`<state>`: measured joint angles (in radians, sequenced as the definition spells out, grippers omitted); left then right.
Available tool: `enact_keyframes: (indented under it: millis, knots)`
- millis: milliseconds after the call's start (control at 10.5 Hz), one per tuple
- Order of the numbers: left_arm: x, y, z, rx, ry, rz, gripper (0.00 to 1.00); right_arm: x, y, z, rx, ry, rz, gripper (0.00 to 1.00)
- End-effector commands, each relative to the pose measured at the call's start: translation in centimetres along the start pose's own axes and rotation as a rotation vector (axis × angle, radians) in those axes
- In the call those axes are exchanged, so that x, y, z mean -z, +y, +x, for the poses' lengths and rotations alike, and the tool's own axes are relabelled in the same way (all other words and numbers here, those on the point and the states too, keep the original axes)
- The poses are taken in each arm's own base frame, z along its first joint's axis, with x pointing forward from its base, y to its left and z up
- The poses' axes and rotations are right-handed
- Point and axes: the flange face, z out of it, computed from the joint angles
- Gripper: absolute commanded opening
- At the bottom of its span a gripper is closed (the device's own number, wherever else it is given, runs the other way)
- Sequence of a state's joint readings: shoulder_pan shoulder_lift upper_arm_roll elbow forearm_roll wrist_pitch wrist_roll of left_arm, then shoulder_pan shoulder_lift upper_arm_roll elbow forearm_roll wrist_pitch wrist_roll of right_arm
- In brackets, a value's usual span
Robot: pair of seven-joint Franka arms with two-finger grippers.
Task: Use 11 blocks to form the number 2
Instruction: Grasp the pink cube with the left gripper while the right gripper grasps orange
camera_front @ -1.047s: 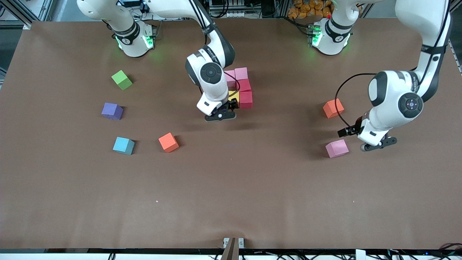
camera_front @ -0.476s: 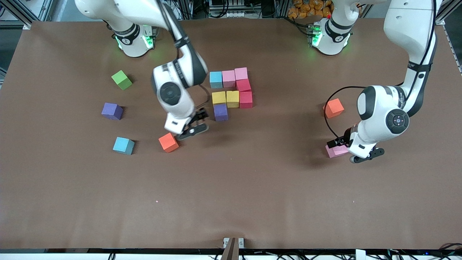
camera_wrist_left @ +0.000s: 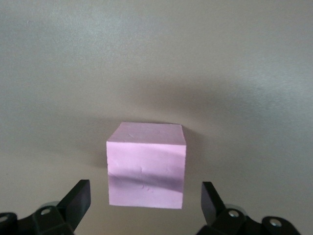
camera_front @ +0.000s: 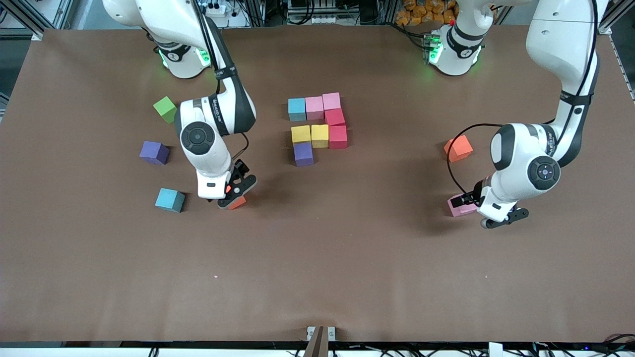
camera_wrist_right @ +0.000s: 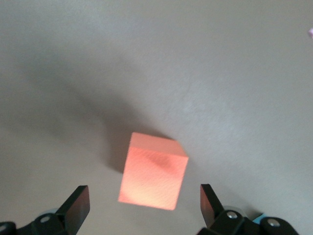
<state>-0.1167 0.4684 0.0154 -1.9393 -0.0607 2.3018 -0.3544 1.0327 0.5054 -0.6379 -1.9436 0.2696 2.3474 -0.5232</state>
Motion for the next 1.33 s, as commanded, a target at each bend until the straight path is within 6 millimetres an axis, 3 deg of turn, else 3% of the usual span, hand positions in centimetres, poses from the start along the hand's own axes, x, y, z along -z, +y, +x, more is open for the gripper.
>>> enact_keyframes:
  millis: [0,285,381,476,571,666,761,1047,1237]
  knots:
    - [-1.0,0.4,1.0,-0.016,0.005,0.026,1.00,-2.2,0.3,-0.4,0.050,0.018,-0.055,1.00]
    - [-2.6,0.4,1.4,-0.035,0.001,0.053,1.00,-3.2,1.0,-1.1,0.031,0.017,-0.062,1.00]
    - [-2.7,0.4,1.5,-0.044,0.007,0.061,0.89,-3.5,1.0,-1.1,0.019,0.015,-0.058,1.00]
    - [-3.0,0.6,1.6,-0.049,0.005,0.064,0.64,-3.5,1.0,-1.2,0.009,0.014,-0.054,1.00]
    - [-2.9,2.5,1.3,-0.073,0.013,0.065,0.36,-3.6,1.4,-1.3,-0.013,0.019,-0.043,1.00]
    - [-3.1,4.1,0.8,-0.101,0.015,0.066,0.19,-3.7,1.3,-1.4,-0.056,0.034,-0.011,1.00]
    - [-2.3,5.9,0.6,-0.112,0.035,0.058,0.10,-3.9,1.1,-1.3,-0.105,0.054,0.031,1.00]
    - [-0.4,12.7,-1.9,-0.208,0.075,0.033,0.00,-4.6,1.0,-1.8,-0.132,0.057,0.057,1.00]
    - [1.6,21.0,-5.2,-0.205,0.128,-0.009,0.00,-6.1,0.7,-2.0,-0.132,0.046,0.040,1.00]
